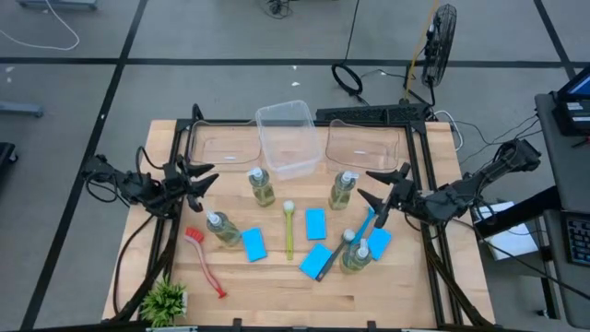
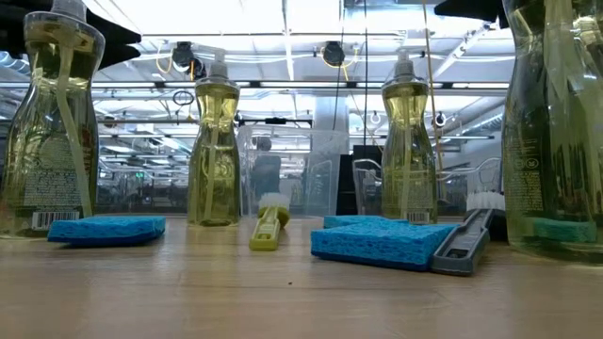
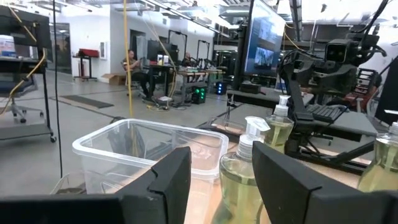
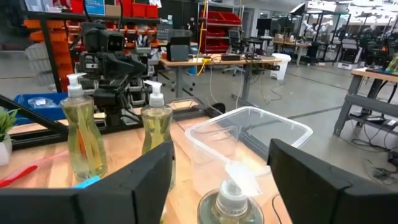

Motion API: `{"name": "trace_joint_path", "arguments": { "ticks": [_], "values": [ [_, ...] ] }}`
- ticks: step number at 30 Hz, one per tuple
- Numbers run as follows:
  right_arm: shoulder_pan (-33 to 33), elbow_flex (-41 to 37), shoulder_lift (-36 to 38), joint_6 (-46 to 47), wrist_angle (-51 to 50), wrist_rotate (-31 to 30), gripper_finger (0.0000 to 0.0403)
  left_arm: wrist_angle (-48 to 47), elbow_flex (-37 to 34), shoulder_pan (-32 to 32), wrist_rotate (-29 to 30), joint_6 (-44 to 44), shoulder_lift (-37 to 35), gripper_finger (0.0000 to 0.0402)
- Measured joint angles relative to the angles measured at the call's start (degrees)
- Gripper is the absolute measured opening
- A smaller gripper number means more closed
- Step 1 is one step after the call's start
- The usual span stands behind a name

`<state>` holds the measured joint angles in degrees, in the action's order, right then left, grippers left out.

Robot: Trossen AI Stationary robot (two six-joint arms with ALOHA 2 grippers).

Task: Pick & Place Kitchen Sink Supplies
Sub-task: Put the liquid dishwashing soap into the middle transparent bin

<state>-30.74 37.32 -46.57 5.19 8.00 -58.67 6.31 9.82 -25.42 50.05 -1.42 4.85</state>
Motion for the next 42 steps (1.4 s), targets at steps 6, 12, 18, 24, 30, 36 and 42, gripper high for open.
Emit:
{"name": "trace_joint_path", "arguments": {
  "ticks": [6, 12, 18, 24, 30, 36, 42],
  "values": [
    [0.0, 0.0, -0.3, 7.4, -7.2, 0.0, 0.0283, 0.0, 0.0, 0.0, 0.0, 0.3, 0.0, 0.022],
    [0.7, 0.0, -1.6, 14.5, -12.8, 0.0, 0.0282, 0.0, 0.0, 0.0, 0.1, 0.4, 0.0, 0.026],
    [3.5, 0.0, -2.9, 16.7, -13.9, 0.5, 0.0294, 0.0, 0.0, 0.0, 0.1, 1.7, 0.0, 0.029],
    [7.6, 0.0, -3.8, 16.8, -13.9, 6.5, 0.0304, 0.0, 0.0, 0.0, 0.1, 3.6, 0.0, 0.0311],
    [11.7, 0.0, -6.3, 16.8, -13.8, 9.7, 0.0304, 0.0, 0.0, 0.0, 0.1, 3.6, 0.0, 0.0325],
    [15.5, 0.0, -8.6, 16.7, -12.3, 13.1, 0.0304, -0.1, 0.0, 0.0, -0.1, 3.6, 0.0, 0.0322],
    [18.9, 0.0, -11.1, 15.8, -7.4, 17.0, 0.0306, -0.1, 0.0, 0.0, -0.1, 3.7, 0.0, 0.032]
  ]
}}
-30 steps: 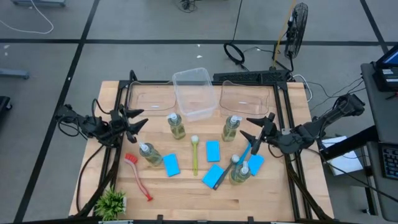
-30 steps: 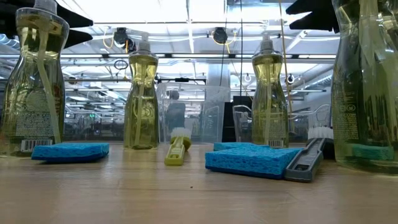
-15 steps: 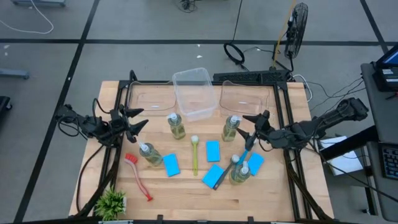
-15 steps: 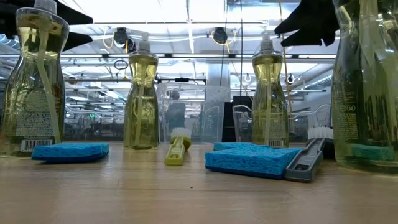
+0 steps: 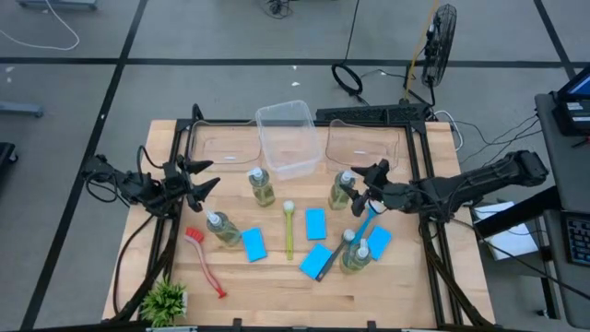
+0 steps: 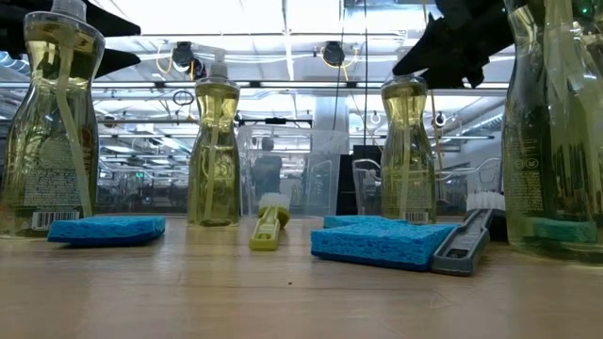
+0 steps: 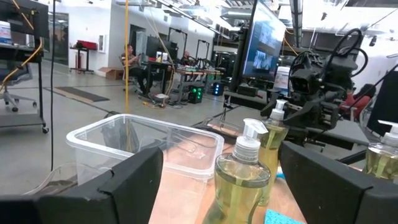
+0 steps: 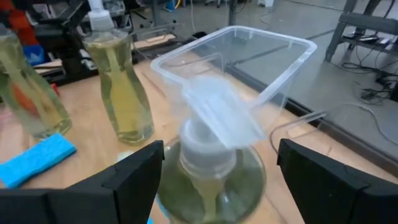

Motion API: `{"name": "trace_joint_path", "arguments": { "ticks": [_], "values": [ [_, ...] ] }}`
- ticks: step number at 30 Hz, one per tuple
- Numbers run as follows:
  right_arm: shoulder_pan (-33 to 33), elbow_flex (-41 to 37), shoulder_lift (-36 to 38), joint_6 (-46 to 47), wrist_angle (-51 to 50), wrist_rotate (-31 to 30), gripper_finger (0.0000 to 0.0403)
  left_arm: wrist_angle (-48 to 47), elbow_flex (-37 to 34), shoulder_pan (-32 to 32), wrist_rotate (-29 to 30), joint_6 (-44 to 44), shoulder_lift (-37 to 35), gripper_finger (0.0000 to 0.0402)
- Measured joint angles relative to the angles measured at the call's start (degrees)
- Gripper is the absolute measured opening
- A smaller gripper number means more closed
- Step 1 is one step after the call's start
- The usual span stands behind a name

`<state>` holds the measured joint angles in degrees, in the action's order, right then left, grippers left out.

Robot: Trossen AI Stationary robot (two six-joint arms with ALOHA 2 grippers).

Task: Pick & Place Kitchen Sink Supplies
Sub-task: Put the liquid dishwashing soap into the middle transparent bin

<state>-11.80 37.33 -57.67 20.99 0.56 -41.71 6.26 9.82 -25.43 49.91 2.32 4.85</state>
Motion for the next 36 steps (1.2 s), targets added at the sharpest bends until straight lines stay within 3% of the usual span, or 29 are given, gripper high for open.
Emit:
{"name": "trace_joint_path", "arguments": {
  "ticks": [8, 13, 27, 36],
  "values": [
    [2.8, 0.0, -1.6, -1.2, 2.4, 1.6, 0.0303, 0.0, 0.0, 0.0, -0.1, 1.2, 0.0, 0.0319],
    [4.2, 0.0, -3.4, -1.2, 5.6, 4.5, 0.0276, 0.0, 0.0, 0.0, -0.1, 2.5, 0.0, 0.0319],
    [4.3, 0.0, -3.9, -3.1, 9.7, 4.4, 0.0102, 0.0, 0.0, 0.0, -0.1, 9.0, 0.0, 0.0319],
    [4.3, -0.2, -4.0, -3.9, 16.9, 6.8, 0.01, 3.2, 0.0, 0.0, -0.3, 12.0, 0.0, 0.0319]
  ]
}}
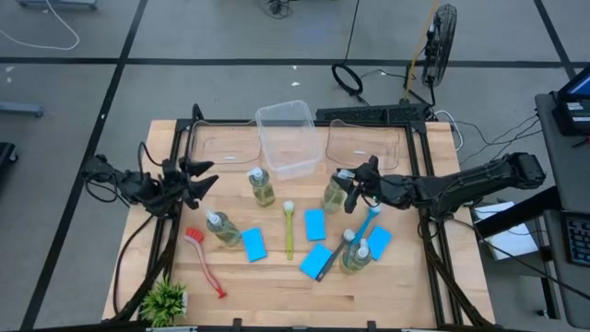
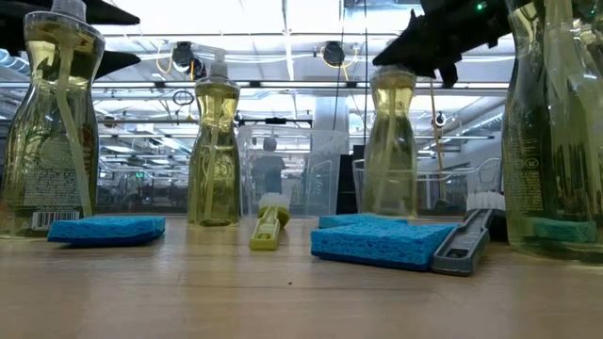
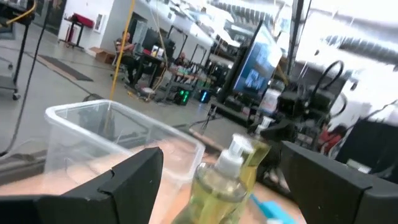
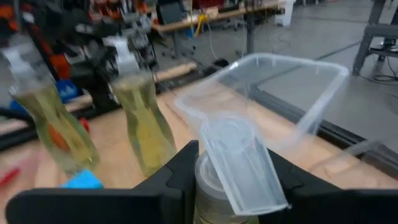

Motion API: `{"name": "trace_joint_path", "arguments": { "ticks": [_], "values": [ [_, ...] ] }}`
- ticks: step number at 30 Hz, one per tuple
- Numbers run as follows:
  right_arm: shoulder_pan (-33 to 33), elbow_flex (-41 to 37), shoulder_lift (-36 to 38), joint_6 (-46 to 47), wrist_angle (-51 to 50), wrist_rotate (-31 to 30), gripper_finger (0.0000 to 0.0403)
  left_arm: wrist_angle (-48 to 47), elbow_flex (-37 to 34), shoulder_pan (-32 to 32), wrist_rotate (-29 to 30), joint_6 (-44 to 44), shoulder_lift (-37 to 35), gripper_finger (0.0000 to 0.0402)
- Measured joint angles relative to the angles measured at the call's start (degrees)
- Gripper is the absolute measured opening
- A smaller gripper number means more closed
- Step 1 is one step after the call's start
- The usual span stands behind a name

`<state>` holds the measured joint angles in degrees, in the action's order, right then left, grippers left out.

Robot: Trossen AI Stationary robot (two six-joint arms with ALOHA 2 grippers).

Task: Pick & Place Kitchen Sink Supplies
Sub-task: Put the liquid dishwashing soap into the middle transparent bin

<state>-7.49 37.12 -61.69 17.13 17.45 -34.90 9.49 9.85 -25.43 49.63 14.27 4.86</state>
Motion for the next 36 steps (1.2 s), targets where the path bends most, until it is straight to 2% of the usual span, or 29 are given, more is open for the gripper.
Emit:
{"name": "trace_joint_path", "arguments": {
  "ticks": [9, 12, 17, 21, 26, 32, 36],
  "values": [
    [0.0, 0.0, 1.0, -2.3, 13.2, 3.2, 0.01, 15.7, 0.0, 0.0, -1.5, -7.8, 1.8, 0.0319],
    [0.1, 0.1, 2.1, -3.0, 15.9, 4.8, 0.01, 21.4, 0.3, 0.0, -2.3, -11.5, 5.2, 0.0319],
    [0.1, 3.9, 3.2, -3.8, 14.7, 6.4, 0.01, 22.1, 6.1, 0.0, -1.7, -15.0, 13.4, 0.0319],
    [0.4, 9.6, 3.2, -4.8, 7.7, 9.5, 0.01, 20.7, 14.1, 0.0, -1.3, -20.5, 21.7, 0.0319],
    [0.4, 15.6, 3.2, -4.4, -4.5, 9.6, 0.01, 10.6, 26.8, 0.6, -0.2, -23.8, 32.2, 0.0319],
    [0.4, 16.8, 3.2, -3.0, -4.9, 10.1, 0.01, -0.6, 39.3, 3.8, -0.9, -19.1, 45.6, 0.0319],
    [0.5, 16.7, 3.1, -2.7, -4.2, 15.3, 0.01, -1.3, 45.5, 5.7, -3.5, -16.5, 54.0, 0.0319]
  ]
}}
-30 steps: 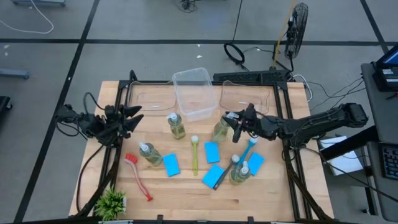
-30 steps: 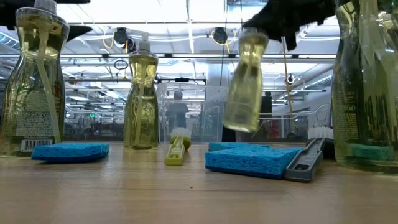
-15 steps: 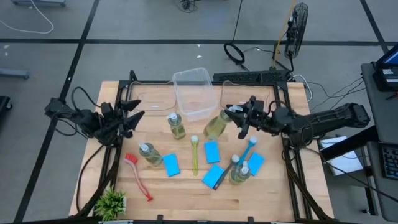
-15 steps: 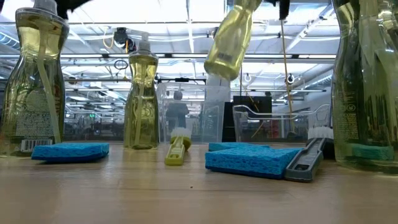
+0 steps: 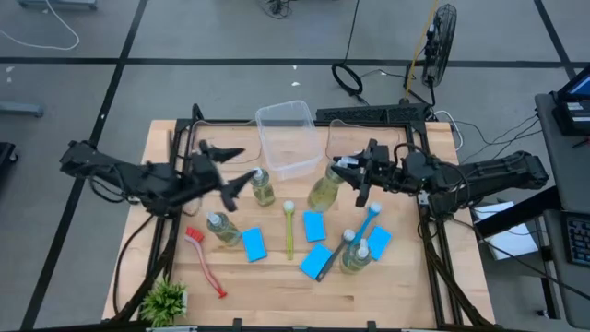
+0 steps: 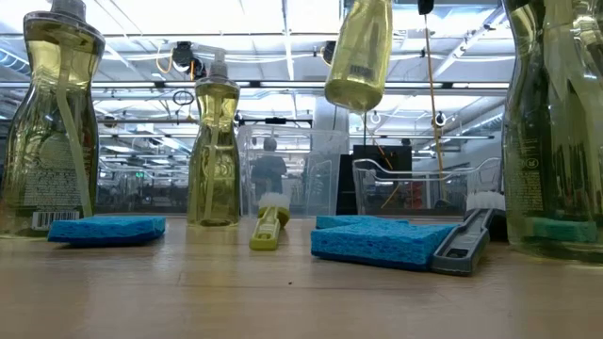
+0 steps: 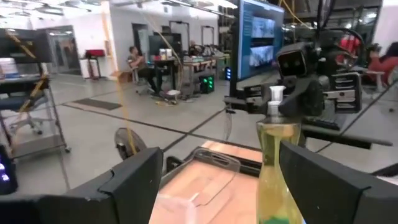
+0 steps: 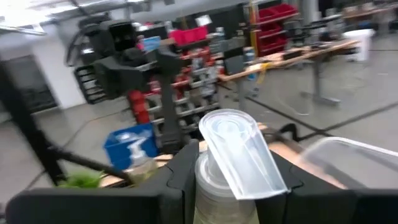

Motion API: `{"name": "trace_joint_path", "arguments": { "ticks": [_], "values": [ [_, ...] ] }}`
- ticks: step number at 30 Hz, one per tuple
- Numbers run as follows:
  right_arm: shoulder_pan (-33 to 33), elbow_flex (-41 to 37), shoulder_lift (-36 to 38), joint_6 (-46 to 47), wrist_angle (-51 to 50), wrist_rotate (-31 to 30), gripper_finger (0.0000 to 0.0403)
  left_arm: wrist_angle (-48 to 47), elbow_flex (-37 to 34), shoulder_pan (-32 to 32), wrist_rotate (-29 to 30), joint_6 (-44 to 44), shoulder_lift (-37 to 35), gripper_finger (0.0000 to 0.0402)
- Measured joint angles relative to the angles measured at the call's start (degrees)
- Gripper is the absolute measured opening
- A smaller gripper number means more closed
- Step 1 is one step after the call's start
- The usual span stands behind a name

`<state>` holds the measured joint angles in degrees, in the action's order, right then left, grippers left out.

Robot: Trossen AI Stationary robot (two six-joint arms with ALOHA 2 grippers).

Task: Pick & Place Kitchen Sink Supplies
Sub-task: Put the liquid dishwashing soap into the middle transparent bin

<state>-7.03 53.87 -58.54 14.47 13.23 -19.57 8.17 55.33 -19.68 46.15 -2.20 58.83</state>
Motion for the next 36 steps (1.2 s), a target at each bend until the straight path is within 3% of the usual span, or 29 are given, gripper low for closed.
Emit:
{"name": "trace_joint_path", "arguments": {
  "ticks": [7, 16, 23, 36],
  "values": [
    [0.0, 0.0, 0.0, 2.4, 1.5, 7.3, 0.01, -5.6, 9.5, 2.2, -6.2, 5.2, 12.6, 0.0319],
    [0.0, 0.0, -0.4, 1.2, 1.3, 9.1, 0.01, -13.2, 20.0, 2.4, -13.9, 14.2, 24.5, 0.0319],
    [-0.1, 0.0, -4.0, 1.3, 4.0, 12.3, 0.01, -13.1, 23.0, 2.5, -16.5, 15.2, 29.1, 0.0319],
    [-1.0, 0.0, -9.7, 3.2, 15.7, 18.8, 0.01, -14.7, 23.1, 3.0, -20.6, 24.9, 31.8, 0.0319]
  ]
}}
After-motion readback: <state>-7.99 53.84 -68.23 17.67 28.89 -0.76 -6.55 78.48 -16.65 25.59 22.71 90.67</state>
